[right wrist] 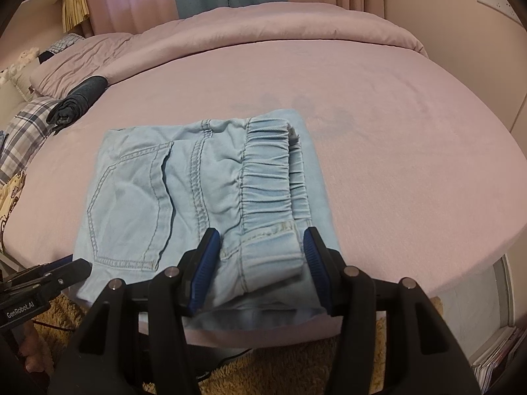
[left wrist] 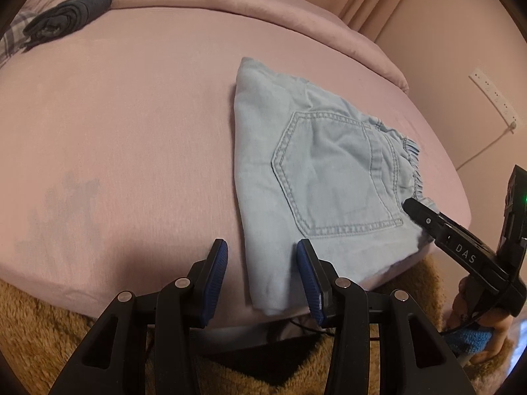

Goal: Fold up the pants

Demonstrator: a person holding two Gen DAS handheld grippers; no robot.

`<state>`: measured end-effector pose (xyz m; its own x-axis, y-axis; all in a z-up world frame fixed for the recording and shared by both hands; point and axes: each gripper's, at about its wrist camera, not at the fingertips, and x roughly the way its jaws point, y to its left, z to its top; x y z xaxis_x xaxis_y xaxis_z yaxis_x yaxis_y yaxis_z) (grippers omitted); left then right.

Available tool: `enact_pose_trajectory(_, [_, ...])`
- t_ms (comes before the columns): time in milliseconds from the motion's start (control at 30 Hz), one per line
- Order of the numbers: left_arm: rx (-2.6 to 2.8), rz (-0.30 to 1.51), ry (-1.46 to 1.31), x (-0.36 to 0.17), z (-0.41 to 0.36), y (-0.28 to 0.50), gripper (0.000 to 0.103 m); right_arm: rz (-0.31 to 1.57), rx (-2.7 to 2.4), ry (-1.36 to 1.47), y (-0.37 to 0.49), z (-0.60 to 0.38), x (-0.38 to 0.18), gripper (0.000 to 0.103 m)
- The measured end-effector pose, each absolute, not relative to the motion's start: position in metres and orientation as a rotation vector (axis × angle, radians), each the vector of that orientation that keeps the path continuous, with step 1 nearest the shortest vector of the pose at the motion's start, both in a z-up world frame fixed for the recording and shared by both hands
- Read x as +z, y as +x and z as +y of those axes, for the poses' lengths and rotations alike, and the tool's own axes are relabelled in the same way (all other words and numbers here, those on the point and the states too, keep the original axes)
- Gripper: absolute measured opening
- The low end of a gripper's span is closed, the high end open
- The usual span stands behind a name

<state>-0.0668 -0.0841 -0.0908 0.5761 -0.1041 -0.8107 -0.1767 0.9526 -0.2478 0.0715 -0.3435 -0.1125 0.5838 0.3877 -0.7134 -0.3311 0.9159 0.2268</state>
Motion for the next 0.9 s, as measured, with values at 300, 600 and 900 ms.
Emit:
enact_pose_trajectory(300, [0.009,0.999,-0.333,-0.09,-0.083,-0.07,0.045,0.903,0.451,0.154,0.071,-0.356,-0.112,0.053])
enact_pose_trajectory(600, [-0.061,1.071,-0.294,-0.095,-0.094,-0.08,0.045,0.92,0.458,0.198,0.078,-0.361,-0.112,0.059])
enact_pose_trajectory(900, [-0.074,1.076,-0.309,-0.09,-0.097,-0.077,0.045,0.86,0.468,0.232,0.083,-0.354,-0.121,0.044])
